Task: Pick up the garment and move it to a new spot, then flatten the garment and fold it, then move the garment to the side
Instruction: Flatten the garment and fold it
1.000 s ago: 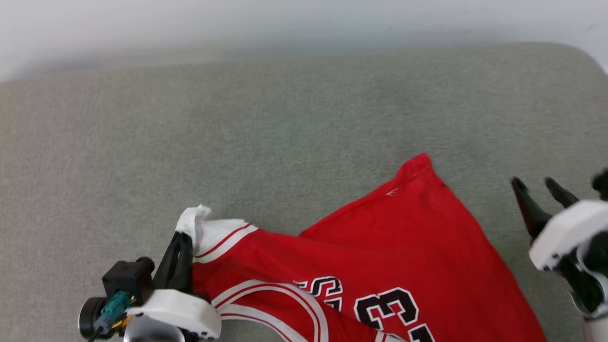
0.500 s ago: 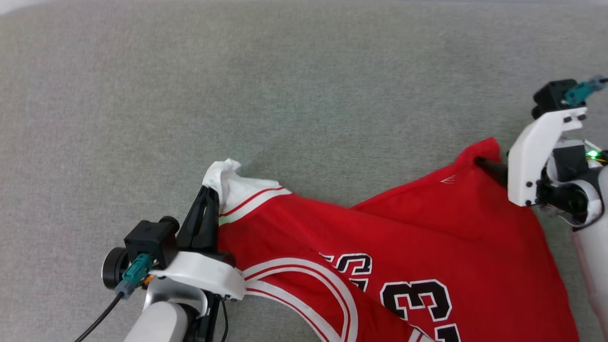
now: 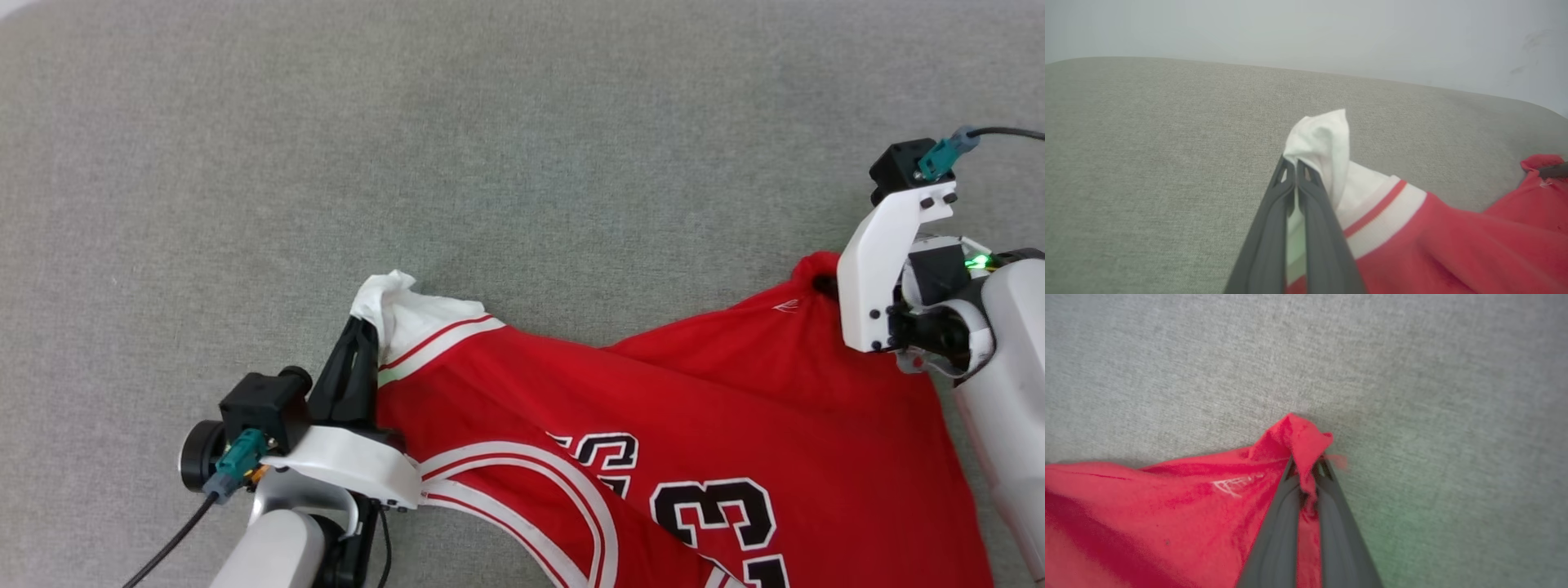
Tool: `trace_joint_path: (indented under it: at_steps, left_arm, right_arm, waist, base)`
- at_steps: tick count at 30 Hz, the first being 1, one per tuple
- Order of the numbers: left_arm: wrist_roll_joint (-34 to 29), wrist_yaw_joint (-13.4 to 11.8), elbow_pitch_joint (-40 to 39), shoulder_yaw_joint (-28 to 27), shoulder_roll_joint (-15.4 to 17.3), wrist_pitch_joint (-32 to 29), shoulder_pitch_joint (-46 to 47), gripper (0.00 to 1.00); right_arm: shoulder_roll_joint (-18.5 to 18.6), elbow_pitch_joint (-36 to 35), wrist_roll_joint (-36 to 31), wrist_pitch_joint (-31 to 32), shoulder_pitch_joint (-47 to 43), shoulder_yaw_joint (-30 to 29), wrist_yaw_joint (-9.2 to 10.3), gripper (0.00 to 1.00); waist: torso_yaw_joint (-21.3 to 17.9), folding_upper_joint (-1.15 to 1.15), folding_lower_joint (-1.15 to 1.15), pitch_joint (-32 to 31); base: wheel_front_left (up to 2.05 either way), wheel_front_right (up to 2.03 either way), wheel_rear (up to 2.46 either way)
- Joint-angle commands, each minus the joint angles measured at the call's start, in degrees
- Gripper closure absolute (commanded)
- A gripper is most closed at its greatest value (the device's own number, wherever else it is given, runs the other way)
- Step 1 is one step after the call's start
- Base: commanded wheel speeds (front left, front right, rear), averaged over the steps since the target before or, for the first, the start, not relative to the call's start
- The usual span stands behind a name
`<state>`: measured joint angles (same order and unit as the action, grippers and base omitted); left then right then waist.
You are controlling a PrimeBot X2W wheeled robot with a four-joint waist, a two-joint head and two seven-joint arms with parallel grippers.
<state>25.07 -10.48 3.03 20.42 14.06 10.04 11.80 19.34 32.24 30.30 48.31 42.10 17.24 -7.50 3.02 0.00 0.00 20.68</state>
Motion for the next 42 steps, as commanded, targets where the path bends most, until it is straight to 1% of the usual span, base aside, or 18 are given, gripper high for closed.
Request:
trace_joint_path:
  at_steps: [1,4,9,13,18,23,27,32,37,40,42]
  left_arm:
    - [0.29,0.18,0.14,-0.39,0.63,0.24,0.7,1.0]
    - [0.68,0.86,0.62,-1.15,1.63,-0.23,2.39,1.0]
    - [-0.16,2.3,2.49,-2.38,4.4,-1.42,8.89,1.0]
    - [0.05,3.26,5.33,-3.66,5.52,-2.93,16.88,1.0]
    - [0.66,5.17,11.97,-4.75,6.21,-4.65,28.68,1.0]
    - [-0.13,6.53,18.53,-5.07,6.26,-5.48,42.12,1.0]
    - [-1.56,7.08,23.01,-5.22,6.39,-4.04,53.72,1.0]
    - [-3.99,7.95,26.01,-4.6,7.04,-2.84,67.37,1.0]
    - [-5.86,8.78,28.41,-3.46,7.19,-1.8,76.76,1.0]
    - [-6.36,9.21,29.83,-3.13,7.01,-1.71,80.71,1.0]
    - [-6.34,9.44,31.3,-2.81,6.63,-1.53,81.93,1.0]
  right_arm:
    - [-0.36,1.26,-0.15,-1.15,-1.43,0.94,0.02,1.0]
    - [0.5,0.71,-1.45,-6.25,1.16,0.34,0.02,1.0]
    - [0.14,1.57,-3.85,-14.23,3.87,-1.52,0.03,1.0]
    - [-0.35,2.69,-6.71,-19.35,7.47,-3.62,0.03,1.0]
    - [-1.23,4.01,-9.49,-24.84,13.02,-5.71,0.04,1.0]
    - [-1.62,4.13,-12.77,-30.19,20.86,-8.25,0.05,1.0]
    - [-1.72,3.73,-14.88,-34.11,27.97,-10.42,0.05,1.0]
    - [-0.55,2.36,-16.15,-37.45,37.41,-11.31,0.05,1.0]
    - [1.64,0.99,-16.33,-40.04,44.08,-10.39,0.05,1.0]
    - [2.69,0.68,-16.02,-40.14,47.1,-9.78,0.05,1.0]
    - [2.65,1.35,-15.91,-39.99,48.01,-9.11,0.05,1.0]
  waist:
    - [-0.65,0.0,0.0,-1.18]
    - [-1.51,0.0,0.0,-3.14]
    - [-3.09,0.0,0.0,-6.09]
    - [-4.34,0.0,0.0,-7.12]
    - [-5.72,0.0,0.0,-6.23]
    - [-6.64,0.0,0.0,-2.04]
    - [-7.05,0.0,0.0,2.36]
    - [-7.18,0.0,0.0,8.33]
    - [-6.76,0.0,0.0,13.21]
    - [-6.45,0.0,0.0,15.53]
    - [-6.29,0.0,0.0,16.79]
  base:
    - [0.0,0.0,0.0]
    - [0.0,0.0,0.0]
    - [0.0,0.0,0.0]
    - [0.0,0.0,0.0]
    - [0.0,0.0,0.0]
    - [0.0,0.0,0.0]
    - [0.0,0.0,0.0]
    - [0.0,0.0,0.0]
    - [0.0,0.0,0.0]
    - [0.0,0.0,0.0]
    - [0.0,0.0,0.0]
